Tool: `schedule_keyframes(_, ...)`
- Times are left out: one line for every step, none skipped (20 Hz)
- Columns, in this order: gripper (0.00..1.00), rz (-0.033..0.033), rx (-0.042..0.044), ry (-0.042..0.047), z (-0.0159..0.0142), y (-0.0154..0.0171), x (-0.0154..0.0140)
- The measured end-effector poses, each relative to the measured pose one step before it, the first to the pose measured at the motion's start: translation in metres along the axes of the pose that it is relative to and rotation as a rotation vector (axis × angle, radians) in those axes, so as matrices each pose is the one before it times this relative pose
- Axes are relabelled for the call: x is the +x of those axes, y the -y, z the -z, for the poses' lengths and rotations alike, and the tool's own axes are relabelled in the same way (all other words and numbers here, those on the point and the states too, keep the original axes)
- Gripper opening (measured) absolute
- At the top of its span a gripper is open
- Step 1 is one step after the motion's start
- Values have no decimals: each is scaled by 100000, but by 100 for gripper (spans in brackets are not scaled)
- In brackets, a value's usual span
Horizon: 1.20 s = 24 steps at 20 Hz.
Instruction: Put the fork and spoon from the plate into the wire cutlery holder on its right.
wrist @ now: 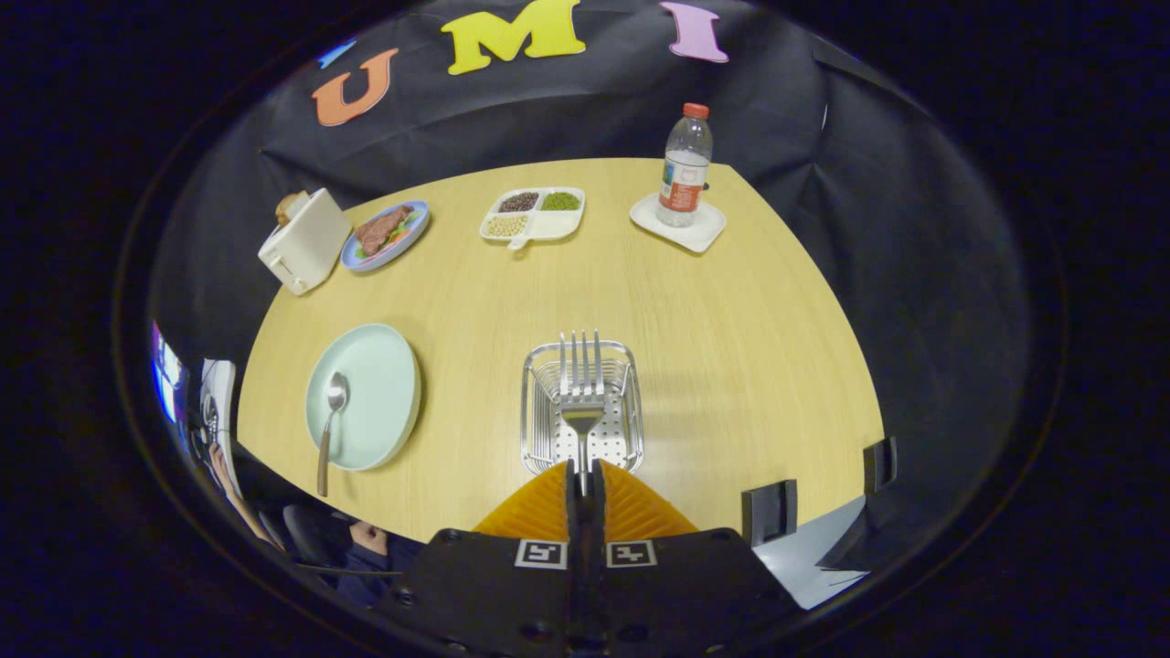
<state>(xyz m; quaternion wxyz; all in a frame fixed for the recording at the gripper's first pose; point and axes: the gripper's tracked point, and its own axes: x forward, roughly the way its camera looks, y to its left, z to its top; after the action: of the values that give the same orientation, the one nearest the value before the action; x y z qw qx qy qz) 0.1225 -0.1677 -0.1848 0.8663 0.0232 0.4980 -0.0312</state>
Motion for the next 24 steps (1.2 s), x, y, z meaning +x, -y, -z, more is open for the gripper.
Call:
schedule_keyframes(1, -622, 163, -335, 30, -128, -31)
schedule_keyframes(4, -590, -20, 72, -117, -71, -47)
schedule_keyframes(4, 360, 330, 204, -93, 86, 43)
schedule_keyframes(4, 446, 881, -520, 4, 75, 129)
schedule_keyframes(4, -256, 19, -474, 79, -64, 28)
schedule_keyframes(7, 371, -711, 229, -143, 60, -61)
schedule_keyframes(7, -216, 116, 1287, -388, 21, -9)
schedule_keyframes(8, 202, 203, 1198, -441, 106, 56)
schedule_keyframes(10, 3, 656, 864, -157, 42, -31)
schedule_keyframes(17, -426, 722, 1112, -317, -136, -245)
schedule_keyframes(23, -595, -39, 1206, -168, -173, -138)
schedule_keyframes(41, 712, -351, 1649, -287, 51, 27)
schedule_keyframes(44, 586, -363, 1595, -258, 11, -469)
schedule_keyframes(51, 319, -1196, 1140, -194, -250, -450)
schedule_keyframes(58, 978, -1158, 1349, -154, -234, -249)
schedule_keyframes(68, 1012, -943, 1695, -378, -324, -415)
schedule_keyframes(77, 1056, -314, 1181, -218, -346, -392)
schedule_keyframes(87, 63, -294, 1440, -345, -813, -421)
schedule_keyframes(90, -934, -486, 1066, -88, -1028, -511)
schedule_keyframes(93, -1200, -730, 911, -139, -1177, -376)
schedule_keyframes(93, -1359, -1252, 729, -9, -1335, -322)
schedule_keyframes(96, -1645, -2098, 475, 25, -1649, -230)
schedule_keyframes(96, -1419, -2135, 0, 189, -1703, -100)
schedule_keyframes(96, -1573, -1782, -385, 115, -1744, 42)
